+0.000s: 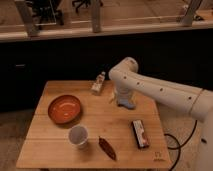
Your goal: Move the arm in a circular motion
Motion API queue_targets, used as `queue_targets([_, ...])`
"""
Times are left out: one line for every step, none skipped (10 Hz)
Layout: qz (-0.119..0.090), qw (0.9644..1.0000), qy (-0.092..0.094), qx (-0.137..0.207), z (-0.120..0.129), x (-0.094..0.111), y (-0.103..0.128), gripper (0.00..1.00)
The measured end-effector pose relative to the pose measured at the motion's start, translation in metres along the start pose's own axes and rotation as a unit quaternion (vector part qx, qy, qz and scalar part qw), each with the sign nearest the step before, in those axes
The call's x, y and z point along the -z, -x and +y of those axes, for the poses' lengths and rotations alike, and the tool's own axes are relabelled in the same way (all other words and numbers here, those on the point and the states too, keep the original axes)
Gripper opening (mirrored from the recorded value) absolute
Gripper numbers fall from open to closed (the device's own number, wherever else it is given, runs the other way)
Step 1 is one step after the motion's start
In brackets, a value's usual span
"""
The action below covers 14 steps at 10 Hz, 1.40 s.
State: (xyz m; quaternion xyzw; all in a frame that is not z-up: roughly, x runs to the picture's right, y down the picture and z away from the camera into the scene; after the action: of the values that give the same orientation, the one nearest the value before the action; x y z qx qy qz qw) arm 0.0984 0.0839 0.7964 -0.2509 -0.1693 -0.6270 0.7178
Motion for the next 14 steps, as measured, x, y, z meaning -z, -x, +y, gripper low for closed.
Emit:
queue_targets([0.001, 1.0, -0.001, 0.005, -0.004, 0.0, -0.002, 0.8])
queue_targets([0.002, 1.0, -0.001, 0.009, -0.004, -0.001, -0.002, 0.8])
queue_targets([0.002, 0.9999, 0.0, 0.012, -0.003, -0.001, -0.002, 0.8])
queue_targets([0.003, 0.9999, 0.001, 0.014, -0.003, -0.001, -0.002, 0.8])
queue_targets([0.005, 0.9998, -0.001, 0.019, -0.008, 0.0, -0.005, 0.8])
queue_targets([0.006, 0.9997, -0.001, 0.026, -0.012, 0.0, -0.009, 0.8])
queue_targets([0.007, 0.9996, -0.001, 0.029, -0.013, 0.0, -0.01, 0.8])
queue_targets([0.006, 0.9995, 0.0, 0.031, -0.013, -0.001, -0.01, 0.8])
queue_targets([0.007, 0.9994, 0.0, 0.033, -0.011, 0.0, -0.011, 0.8])
queue_targets([0.008, 0.9993, 0.0, 0.037, -0.011, 0.0, -0.013, 0.8])
queue_targets([0.008, 0.9992, 0.0, 0.04, -0.013, 0.001, -0.015, 0.8])
queue_targets([0.009, 0.999, 0.001, 0.043, -0.015, 0.001, -0.018, 0.8])
queue_targets([0.01, 0.9988, 0.0, 0.048, -0.018, 0.001, -0.019, 0.8])
queue_targets([0.01, 0.9987, 0.001, 0.05, -0.018, 0.001, -0.021, 0.8])
